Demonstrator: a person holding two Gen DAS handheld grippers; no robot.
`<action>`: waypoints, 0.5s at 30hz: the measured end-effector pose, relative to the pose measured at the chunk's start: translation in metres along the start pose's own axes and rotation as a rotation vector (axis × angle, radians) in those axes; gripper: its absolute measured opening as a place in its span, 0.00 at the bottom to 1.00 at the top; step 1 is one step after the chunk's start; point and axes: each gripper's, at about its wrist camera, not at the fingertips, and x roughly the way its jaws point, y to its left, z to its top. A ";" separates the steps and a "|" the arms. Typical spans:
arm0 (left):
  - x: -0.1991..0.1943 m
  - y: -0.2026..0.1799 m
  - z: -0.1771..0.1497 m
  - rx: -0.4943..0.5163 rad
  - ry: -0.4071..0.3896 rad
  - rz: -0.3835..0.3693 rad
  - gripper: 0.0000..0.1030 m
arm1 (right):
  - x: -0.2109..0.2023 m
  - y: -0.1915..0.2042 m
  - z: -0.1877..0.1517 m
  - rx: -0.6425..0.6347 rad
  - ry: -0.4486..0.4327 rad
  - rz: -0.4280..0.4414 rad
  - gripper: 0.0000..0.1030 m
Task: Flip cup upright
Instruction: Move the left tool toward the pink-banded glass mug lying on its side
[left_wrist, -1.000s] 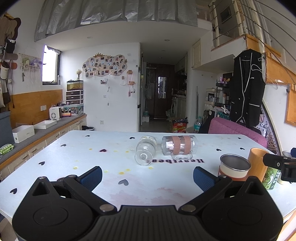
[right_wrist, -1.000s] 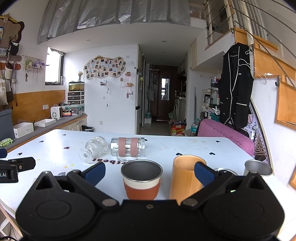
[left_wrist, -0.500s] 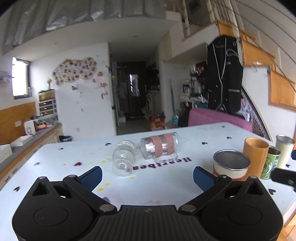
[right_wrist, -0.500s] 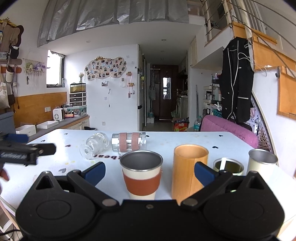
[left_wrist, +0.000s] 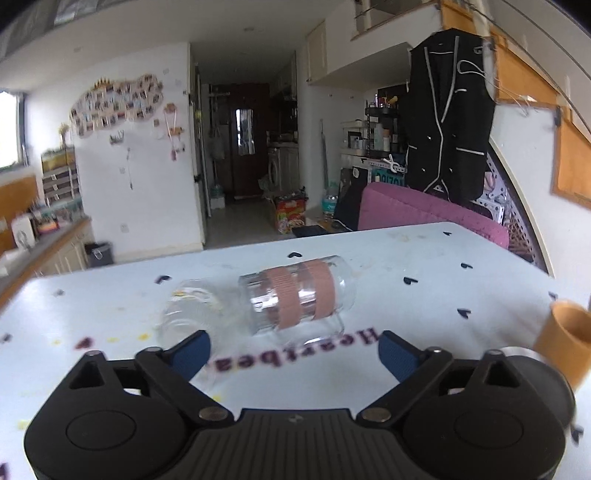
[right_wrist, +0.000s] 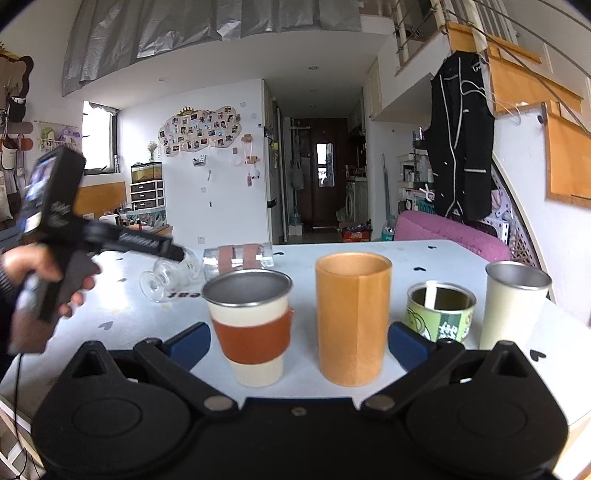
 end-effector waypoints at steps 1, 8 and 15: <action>0.010 0.002 0.003 -0.021 0.011 -0.011 0.83 | 0.001 -0.002 -0.001 0.004 0.004 -0.002 1.00; 0.074 0.008 0.015 -0.018 0.072 0.008 0.66 | 0.012 -0.017 -0.009 0.028 0.029 -0.012 1.00; 0.116 -0.001 0.008 0.154 0.131 0.035 0.66 | 0.025 -0.030 -0.015 0.054 0.056 -0.025 1.00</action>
